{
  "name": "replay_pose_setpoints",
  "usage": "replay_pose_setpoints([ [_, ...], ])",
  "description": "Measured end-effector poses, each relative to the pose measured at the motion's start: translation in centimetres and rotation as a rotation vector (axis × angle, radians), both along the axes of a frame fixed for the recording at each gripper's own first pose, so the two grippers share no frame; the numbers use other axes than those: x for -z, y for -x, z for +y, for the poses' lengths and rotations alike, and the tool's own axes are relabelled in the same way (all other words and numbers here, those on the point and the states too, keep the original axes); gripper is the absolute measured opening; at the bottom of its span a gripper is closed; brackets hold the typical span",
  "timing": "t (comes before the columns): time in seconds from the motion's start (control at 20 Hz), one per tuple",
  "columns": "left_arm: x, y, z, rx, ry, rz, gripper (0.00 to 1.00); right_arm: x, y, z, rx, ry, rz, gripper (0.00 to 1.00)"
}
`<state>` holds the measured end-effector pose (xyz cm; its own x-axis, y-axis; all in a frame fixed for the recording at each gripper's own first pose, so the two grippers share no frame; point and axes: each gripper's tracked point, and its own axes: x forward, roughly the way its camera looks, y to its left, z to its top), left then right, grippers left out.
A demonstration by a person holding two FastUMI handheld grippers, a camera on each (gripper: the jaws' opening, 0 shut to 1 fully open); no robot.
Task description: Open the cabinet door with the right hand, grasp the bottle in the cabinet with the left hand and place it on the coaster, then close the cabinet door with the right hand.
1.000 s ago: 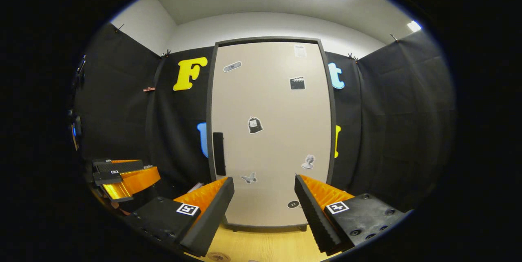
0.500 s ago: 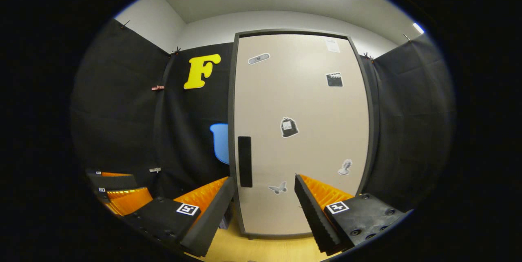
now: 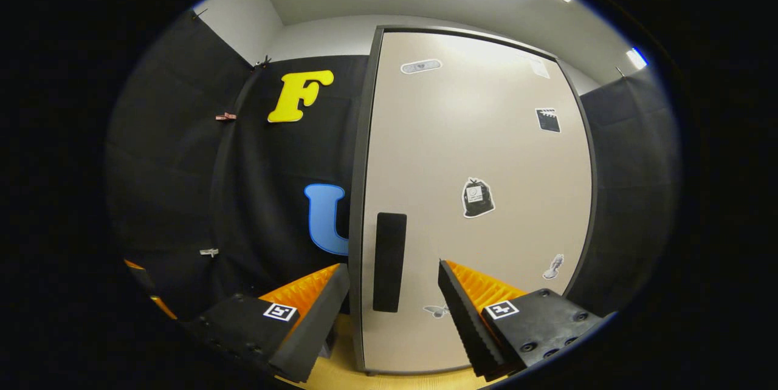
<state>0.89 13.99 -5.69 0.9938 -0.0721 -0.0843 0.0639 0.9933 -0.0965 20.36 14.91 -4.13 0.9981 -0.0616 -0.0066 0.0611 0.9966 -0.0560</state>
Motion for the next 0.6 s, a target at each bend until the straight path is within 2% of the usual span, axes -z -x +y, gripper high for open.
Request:
replay_pose_setpoints([
  [0.25,1.0,-0.3,1.2,0.006,0.015,0.024,0.87,1.4,-3.4,-0.1,0.047,-0.031,0.014,0.94],
  [0.35,1.5,-0.8,1.8,0.007,0.022,0.035,0.87,1.9,-4.5,-0.5,0.074,-0.044,0.02,0.9],
  [0.4,1.7,-0.7,2.0,0.004,0.026,0.039,0.87,2.1,-4.9,-0.7,0.082,-0.047,0.026,0.85],
  [0.45,1.8,-0.7,2.3,0.001,0.029,0.043,0.87,2.3,-5.3,-0.8,0.087,-0.047,0.028,0.76],
  [0.55,2.0,-0.7,2.7,-0.006,0.033,0.051,0.87,2.9,-5.8,-0.9,0.1,-0.044,0.038,0.72],
  [0.6,2.3,-0.8,2.8,-0.007,0.034,0.057,0.87,2.9,-5.9,-0.4,0.093,-0.051,0.033,0.62],
])
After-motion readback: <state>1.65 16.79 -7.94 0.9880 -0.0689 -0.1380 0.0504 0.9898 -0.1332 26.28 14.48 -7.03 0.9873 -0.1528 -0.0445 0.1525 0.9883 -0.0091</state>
